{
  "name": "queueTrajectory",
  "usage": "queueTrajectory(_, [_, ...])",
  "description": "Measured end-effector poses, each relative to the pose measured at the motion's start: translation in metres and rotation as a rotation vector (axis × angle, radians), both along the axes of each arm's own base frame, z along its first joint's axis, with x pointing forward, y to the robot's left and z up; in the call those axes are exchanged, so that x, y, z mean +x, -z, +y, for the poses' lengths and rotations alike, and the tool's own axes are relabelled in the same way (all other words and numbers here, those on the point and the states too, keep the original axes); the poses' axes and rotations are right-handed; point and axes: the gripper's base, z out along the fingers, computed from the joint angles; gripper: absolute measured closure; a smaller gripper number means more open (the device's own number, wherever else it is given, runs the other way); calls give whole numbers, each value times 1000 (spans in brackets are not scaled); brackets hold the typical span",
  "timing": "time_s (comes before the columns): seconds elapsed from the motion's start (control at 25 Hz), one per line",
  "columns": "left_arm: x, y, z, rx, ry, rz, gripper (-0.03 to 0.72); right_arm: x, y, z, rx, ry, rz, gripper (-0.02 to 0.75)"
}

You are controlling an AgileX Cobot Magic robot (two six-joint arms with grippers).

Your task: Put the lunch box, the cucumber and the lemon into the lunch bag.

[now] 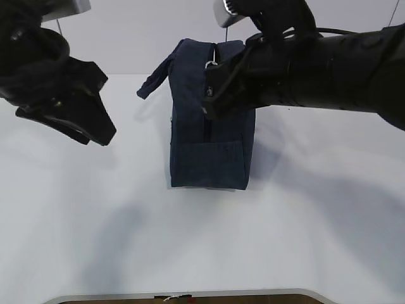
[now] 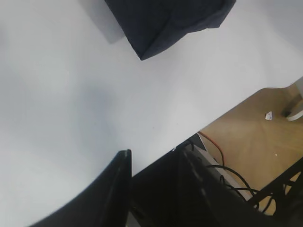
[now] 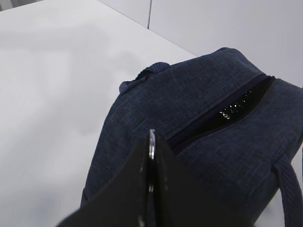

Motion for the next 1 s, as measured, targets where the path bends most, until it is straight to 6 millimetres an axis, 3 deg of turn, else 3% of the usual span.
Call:
queueTrajectory(0.36, [19, 27, -26, -3, 54, -68, 343, 0, 0, 0, -1, 1, 1, 733])
queueTrajectory(0.72, [24, 67, -36, -30, 15, -179, 333, 0, 3, -2, -21, 11, 23, 733])
queueTrajectory(1.0, [18, 73, -44, -45, 28, -217, 333, -1, 4, -2, -24, 23, 44, 733])
